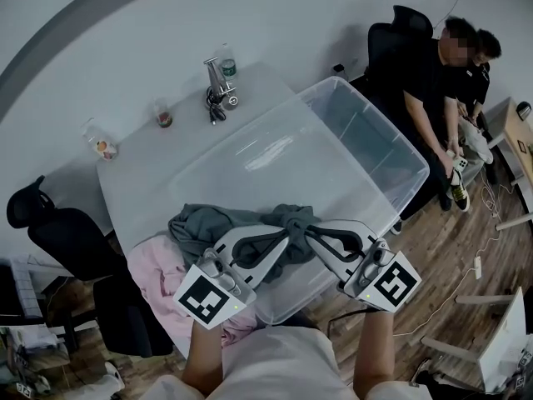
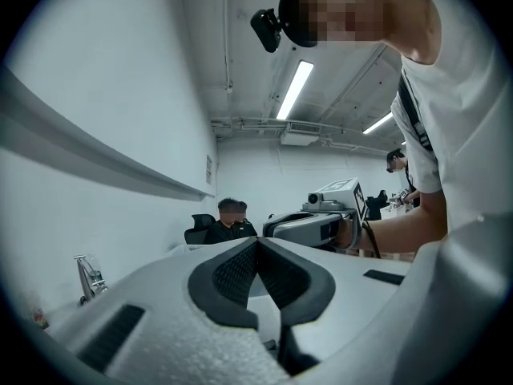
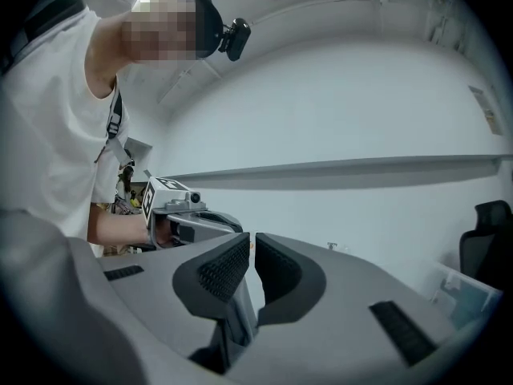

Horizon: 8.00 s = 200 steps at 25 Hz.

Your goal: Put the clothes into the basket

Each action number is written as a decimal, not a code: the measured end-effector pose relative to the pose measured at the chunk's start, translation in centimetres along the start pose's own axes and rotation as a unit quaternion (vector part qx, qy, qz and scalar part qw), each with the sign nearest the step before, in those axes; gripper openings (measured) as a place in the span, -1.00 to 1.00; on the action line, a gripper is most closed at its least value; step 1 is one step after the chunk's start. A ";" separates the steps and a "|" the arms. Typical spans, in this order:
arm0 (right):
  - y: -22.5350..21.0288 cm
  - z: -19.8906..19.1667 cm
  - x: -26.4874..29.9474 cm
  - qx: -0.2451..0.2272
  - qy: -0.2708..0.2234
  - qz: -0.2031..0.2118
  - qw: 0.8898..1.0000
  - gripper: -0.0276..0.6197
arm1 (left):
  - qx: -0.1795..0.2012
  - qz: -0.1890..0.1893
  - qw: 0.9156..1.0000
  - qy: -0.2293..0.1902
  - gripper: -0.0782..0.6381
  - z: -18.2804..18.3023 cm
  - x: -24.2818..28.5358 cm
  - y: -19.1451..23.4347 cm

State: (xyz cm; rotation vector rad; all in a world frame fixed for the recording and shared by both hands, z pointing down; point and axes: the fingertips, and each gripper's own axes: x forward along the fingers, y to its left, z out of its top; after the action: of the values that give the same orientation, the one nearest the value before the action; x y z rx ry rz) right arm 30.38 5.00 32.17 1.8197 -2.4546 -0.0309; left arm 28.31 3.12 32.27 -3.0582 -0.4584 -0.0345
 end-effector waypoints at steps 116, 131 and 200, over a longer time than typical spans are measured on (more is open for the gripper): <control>39.1 -39.6 26.2 -0.108 0.460 0.327 0.818 0.84 | -0.099 0.329 0.933 0.110 -0.78 -22.7 -42.6 -4.0; 39.2 -37.7 25.4 -0.024 0.472 0.321 0.820 -0.13 | -0.104 0.332 0.930 0.116 -0.78 -22.9 -42.6 -4.1; 20.0 7.7 18.3 -0.036 0.032 0.075 0.996 -0.20 | 0.149 0.167 0.974 0.041 -0.78 6.0 -28.7 -2.2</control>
State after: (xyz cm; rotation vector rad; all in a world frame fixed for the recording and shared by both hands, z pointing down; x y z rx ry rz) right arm 5.35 -6.93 26.89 1.5780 -2.5034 -0.0508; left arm 0.35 -2.84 25.58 -2.7808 0.0582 -0.0701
